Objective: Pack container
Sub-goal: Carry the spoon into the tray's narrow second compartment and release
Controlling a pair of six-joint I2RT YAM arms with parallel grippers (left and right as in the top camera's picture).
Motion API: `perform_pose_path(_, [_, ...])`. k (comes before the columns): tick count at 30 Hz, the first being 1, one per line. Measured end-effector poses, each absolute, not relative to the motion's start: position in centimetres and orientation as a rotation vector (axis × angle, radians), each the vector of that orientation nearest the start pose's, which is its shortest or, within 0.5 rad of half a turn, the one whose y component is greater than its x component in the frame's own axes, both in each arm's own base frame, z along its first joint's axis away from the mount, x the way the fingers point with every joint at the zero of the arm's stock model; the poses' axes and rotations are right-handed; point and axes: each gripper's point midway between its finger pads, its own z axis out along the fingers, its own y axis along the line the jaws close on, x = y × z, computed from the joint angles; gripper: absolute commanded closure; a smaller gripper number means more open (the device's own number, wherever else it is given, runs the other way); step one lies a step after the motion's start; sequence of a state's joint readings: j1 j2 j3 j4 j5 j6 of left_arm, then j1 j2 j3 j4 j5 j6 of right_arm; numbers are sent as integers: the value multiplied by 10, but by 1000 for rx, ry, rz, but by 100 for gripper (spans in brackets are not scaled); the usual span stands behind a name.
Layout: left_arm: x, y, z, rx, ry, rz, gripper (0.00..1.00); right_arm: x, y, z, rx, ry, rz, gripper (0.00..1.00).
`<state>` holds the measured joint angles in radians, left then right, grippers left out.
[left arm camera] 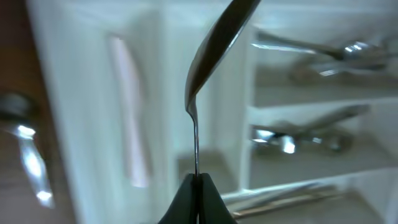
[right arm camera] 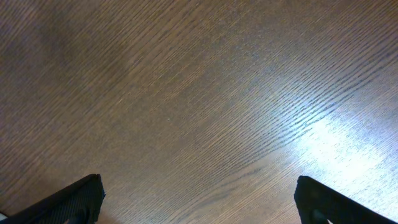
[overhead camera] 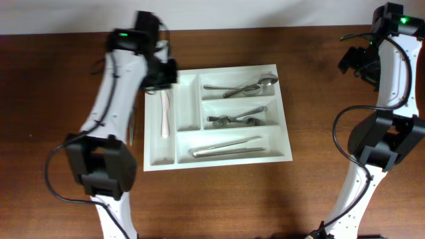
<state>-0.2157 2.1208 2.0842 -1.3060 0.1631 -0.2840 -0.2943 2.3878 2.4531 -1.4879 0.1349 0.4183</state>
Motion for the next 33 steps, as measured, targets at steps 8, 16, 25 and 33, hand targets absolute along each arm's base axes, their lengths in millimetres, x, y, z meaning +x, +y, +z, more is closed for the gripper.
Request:
perform_pose_path(8, [425,-152,140,-192,2992,-232,98,461,-164,128,1054,2787,-187,1])
perform_pose_path(16, [425,-147,105,-233,3004,-196,97,461,-164,128,1055,2787,-187,1])
perform_pose_path(25, [419,-144,88,-164,3032,-173,93,461,-164,128,1054,2787,-187,1])
perform_pose_path(33, [402,-139,62,-150,3095,-140,69,461,-164,128,1054,2787,-187,1])
